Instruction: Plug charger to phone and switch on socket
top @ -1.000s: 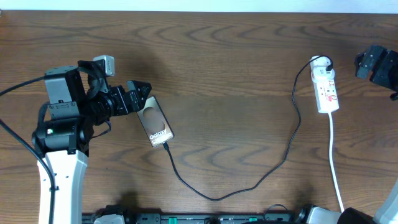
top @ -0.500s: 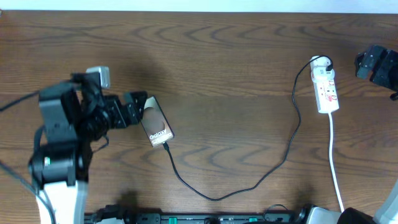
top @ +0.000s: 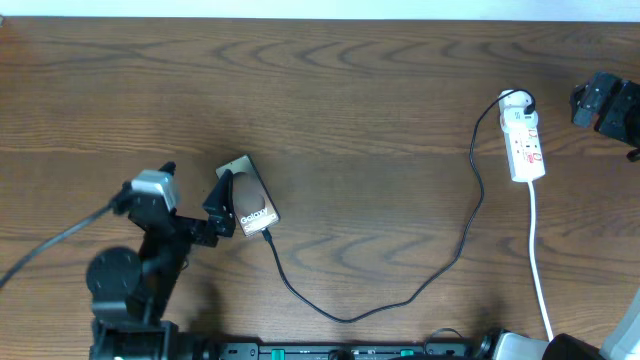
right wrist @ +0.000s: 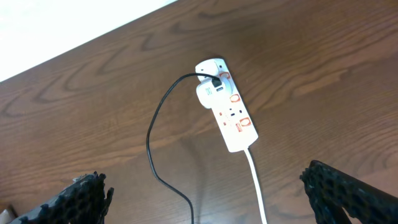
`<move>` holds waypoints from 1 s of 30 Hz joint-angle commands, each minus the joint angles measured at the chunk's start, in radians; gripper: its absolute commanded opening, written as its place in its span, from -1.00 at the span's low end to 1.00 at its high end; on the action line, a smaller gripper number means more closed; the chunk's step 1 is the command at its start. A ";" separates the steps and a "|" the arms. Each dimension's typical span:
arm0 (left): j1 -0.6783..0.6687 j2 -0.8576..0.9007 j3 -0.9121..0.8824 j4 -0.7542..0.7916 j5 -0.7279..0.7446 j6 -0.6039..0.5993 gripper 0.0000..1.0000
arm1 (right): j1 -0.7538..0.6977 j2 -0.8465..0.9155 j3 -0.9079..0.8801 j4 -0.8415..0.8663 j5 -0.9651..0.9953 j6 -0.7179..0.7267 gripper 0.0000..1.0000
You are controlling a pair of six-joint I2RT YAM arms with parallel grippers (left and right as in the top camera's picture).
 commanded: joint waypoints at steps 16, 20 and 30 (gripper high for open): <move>-0.003 -0.363 -0.500 0.395 -0.087 0.021 0.87 | -0.001 -0.006 0.001 -0.002 -0.003 0.010 0.99; -0.001 -0.408 -0.500 0.237 -0.110 0.021 0.86 | -0.001 -0.006 0.002 -0.002 -0.003 0.010 0.98; -0.001 -0.410 -0.500 0.010 -0.217 0.021 0.87 | -0.001 -0.006 0.001 -0.002 -0.003 0.010 0.99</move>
